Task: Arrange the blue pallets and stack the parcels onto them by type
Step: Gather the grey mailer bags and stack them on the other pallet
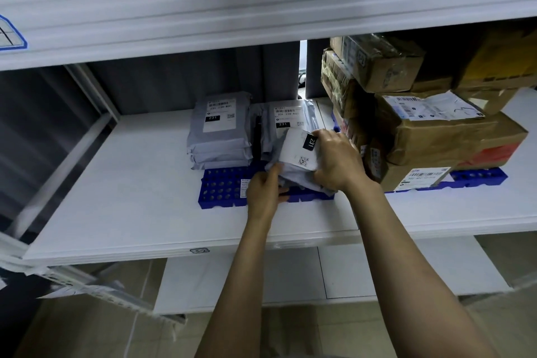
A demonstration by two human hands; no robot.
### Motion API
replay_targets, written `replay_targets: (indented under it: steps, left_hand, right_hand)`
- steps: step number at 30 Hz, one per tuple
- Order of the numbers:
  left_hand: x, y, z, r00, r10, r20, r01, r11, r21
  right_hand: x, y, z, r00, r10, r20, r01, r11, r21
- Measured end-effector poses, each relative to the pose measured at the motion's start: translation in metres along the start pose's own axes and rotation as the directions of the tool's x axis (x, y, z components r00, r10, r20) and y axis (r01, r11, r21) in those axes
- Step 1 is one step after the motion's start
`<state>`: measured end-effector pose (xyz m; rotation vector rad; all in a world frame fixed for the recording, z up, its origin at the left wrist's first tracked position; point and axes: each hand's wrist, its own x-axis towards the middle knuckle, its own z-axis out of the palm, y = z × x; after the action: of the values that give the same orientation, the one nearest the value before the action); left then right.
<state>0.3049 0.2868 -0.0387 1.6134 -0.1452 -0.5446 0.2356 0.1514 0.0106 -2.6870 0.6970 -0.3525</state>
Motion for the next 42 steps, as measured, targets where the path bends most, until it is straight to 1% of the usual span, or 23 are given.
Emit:
replay_targets:
  steps: [1, 3, 5, 6, 8, 10, 11, 13, 15, 16, 17, 19, 21, 22, 25, 28, 30, 31, 34, 37, 39, 41, 42]
  left_hand:
    - [0.0, -0.001, -0.002, 0.999, 0.036, -0.013, -0.036, 0.999, -0.011]
    - [-0.003, 0.003, -0.002, 0.997, 0.078, 0.012, -0.077, 0.996, -0.039]
    - [-0.005, 0.007, 0.0, 0.996, 0.066, 0.057, -0.06, 0.994, -0.09]
    - [-0.005, 0.008, 0.001, 0.996, 0.07, 0.057, -0.063, 0.992, -0.112]
    - [-0.004, 0.011, 0.001, 0.995, 0.097, 0.004, -0.095, 0.987, -0.131]
    - [-0.004, 0.014, -0.004, 0.992, 0.123, -0.041, -0.126, 0.989, -0.072]
    - [-0.003, 0.016, -0.008, 0.99, 0.139, -0.025, -0.139, 0.99, -0.024]
    - [-0.003, 0.02, -0.015, 0.983, 0.168, 0.073, -0.171, 0.985, 0.037]
    - [-0.005, 0.026, -0.018, 0.965, 0.183, 0.188, -0.198, 0.979, 0.059]
    - [-0.006, 0.028, -0.019, 0.956, 0.194, 0.22, -0.212, 0.975, 0.059]
    - [-0.007, 0.028, -0.018, 0.952, 0.205, 0.226, -0.222, 0.974, 0.052]
    - [-0.007, 0.027, -0.016, 0.957, 0.216, 0.191, -0.224, 0.974, 0.021]
    - [-0.008, 0.025, -0.014, 0.966, 0.211, 0.15, -0.213, 0.977, -0.006]
    - [-0.007, 0.023, -0.014, 0.971, 0.194, 0.141, -0.194, 0.981, -0.017]
    - [-0.007, 0.022, -0.015, 0.978, 0.131, 0.162, -0.125, 0.991, -0.047]
    - [-0.007, 0.017, -0.017, 0.97, 0.098, 0.224, -0.092, 0.995, -0.034]
    - [-0.005, 0.012, -0.017, 0.971, 0.091, 0.221, -0.088, 0.996, -0.023]
    - [-0.004, 0.009, -0.017, 0.976, 0.091, 0.197, -0.087, 0.996, -0.029]
    - [0.0, 0.001, -0.01, 0.992, 0.111, 0.066, -0.106, 0.991, -0.083]
    - [-0.004, -0.004, 0.004, 0.982, 0.171, -0.083, -0.178, 0.981, -0.074]
    - [-0.01, -0.004, 0.011, 0.977, 0.196, -0.083, -0.202, 0.976, -0.081]
    - [-0.012, -0.009, 0.012, 0.978, 0.21, -0.011, -0.21, 0.977, -0.045]
    - [-0.011, -0.012, 0.011, 0.977, 0.213, 0.027, -0.214, 0.977, 0.008]
  right_hand:
    - [0.0, 0.0, 0.001, 1.0, -0.017, -0.003, 0.017, 1.0, 0.013]
    - [0.0, -0.002, 0.004, 0.999, -0.041, -0.017, 0.042, 0.998, 0.044]
    - [-0.001, -0.004, 0.007, 0.998, -0.055, -0.034, 0.058, 0.996, 0.065]
    - [-0.001, -0.005, 0.007, 0.997, -0.06, -0.04, 0.063, 0.995, 0.08]
    - [-0.001, -0.007, 0.005, 0.997, -0.075, -0.034, 0.079, 0.99, 0.118]
    - [-0.002, -0.007, -0.001, 0.997, -0.08, 0.023, 0.075, 0.982, 0.174]
    - [-0.002, -0.008, -0.004, 0.995, -0.085, 0.057, 0.071, 0.977, 0.203]
    - [-0.003, -0.009, -0.01, 0.987, -0.123, 0.102, 0.089, 0.953, 0.29]
    - [-0.004, -0.012, -0.013, 0.972, -0.195, 0.131, 0.124, 0.899, 0.421]
    - [-0.005, -0.013, -0.015, 0.964, -0.22, 0.15, 0.127, 0.874, 0.469]
    - [-0.005, -0.013, -0.015, 0.959, -0.228, 0.171, 0.117, 0.861, 0.494]
    - [-0.004, -0.012, -0.019, 0.959, -0.206, 0.196, 0.082, 0.86, 0.504]
    - [-0.002, -0.01, -0.02, 0.972, -0.139, 0.187, 0.017, 0.843, 0.538]
    - [-0.002, -0.01, -0.019, 0.982, -0.079, 0.171, -0.036, 0.811, 0.584]
    - [0.0, -0.005, -0.004, 0.979, 0.143, 0.146, -0.204, 0.667, 0.717]
    - [-0.002, 0.0, 0.009, 0.929, 0.321, 0.186, -0.342, 0.549, 0.763]
    - [-0.004, 0.006, 0.017, 0.878, 0.439, 0.188, -0.398, 0.453, 0.798]
    - [-0.004, 0.009, 0.022, 0.852, 0.493, 0.176, -0.413, 0.424, 0.806]
    - [-0.006, 0.011, 0.032, 0.759, 0.639, 0.124, -0.468, 0.402, 0.787]
    - [-0.008, 0.011, 0.04, 0.686, 0.725, 0.066, -0.502, 0.405, 0.764]
    - [-0.01, 0.01, 0.045, 0.664, 0.745, 0.064, -0.508, 0.386, 0.77]
    - [-0.012, 0.009, 0.049, 0.661, 0.748, 0.066, -0.514, 0.387, 0.765]
    - [-0.012, 0.008, 0.049, 0.666, 0.744, 0.061, -0.521, 0.405, 0.751]
